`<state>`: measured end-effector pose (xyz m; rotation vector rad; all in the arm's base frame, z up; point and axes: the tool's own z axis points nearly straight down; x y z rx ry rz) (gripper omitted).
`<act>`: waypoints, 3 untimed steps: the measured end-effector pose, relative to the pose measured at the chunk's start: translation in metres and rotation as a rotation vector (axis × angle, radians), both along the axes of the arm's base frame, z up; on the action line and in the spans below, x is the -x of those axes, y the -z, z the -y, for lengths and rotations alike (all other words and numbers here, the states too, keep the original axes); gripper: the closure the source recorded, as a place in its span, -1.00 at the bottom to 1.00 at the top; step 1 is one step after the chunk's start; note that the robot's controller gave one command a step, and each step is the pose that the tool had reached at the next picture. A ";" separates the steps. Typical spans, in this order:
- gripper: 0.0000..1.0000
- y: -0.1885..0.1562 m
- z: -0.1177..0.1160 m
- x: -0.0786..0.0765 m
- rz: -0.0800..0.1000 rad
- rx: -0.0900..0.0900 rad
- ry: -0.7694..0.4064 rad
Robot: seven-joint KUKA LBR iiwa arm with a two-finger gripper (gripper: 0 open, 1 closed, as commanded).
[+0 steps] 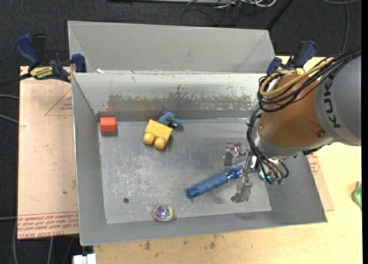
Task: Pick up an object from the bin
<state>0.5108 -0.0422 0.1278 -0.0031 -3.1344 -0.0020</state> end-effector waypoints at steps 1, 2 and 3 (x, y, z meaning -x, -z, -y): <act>-1.00 0.061 -0.002 -0.033 0.005 0.000 -0.080; 1.00 0.058 -0.002 -0.034 0.008 0.000 -0.081; 1.00 -0.070 -0.050 -0.013 0.015 -0.001 -0.037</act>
Offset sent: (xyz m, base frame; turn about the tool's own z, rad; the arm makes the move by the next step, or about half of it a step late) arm 0.0334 0.0012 -0.0578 -0.0800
